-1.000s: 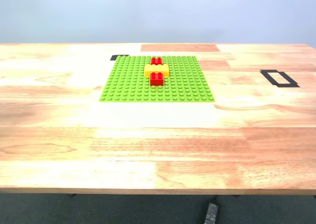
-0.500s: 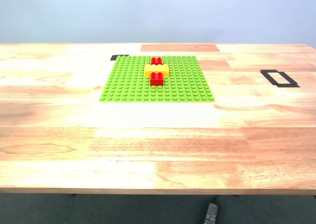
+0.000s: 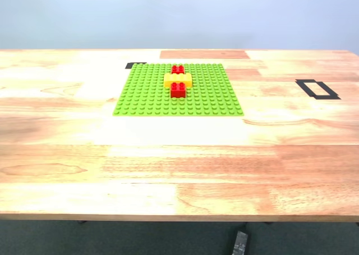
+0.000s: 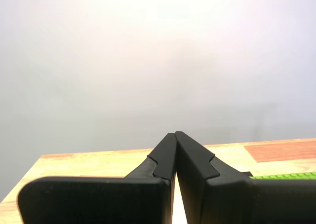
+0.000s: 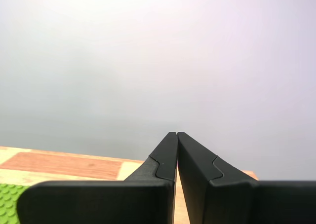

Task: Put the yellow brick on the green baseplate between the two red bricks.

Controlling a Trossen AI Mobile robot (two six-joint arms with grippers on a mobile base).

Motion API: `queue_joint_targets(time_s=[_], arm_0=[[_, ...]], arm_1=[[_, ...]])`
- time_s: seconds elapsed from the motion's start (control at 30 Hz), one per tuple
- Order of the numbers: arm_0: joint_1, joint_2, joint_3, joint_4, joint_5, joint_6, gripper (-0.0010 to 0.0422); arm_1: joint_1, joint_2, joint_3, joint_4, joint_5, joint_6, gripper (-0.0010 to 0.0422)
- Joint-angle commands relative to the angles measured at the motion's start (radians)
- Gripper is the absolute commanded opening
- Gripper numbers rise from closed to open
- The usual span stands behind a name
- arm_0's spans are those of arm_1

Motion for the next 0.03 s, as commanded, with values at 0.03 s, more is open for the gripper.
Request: queue_joint_targets(time_s=[0.03], arm_0=[[0.000,0.000,0.000,0.000,0.000,0.000,0.0000]], arm_1=[[0.000,0.000,0.000,0.000,0.000,0.000,0.0000]])
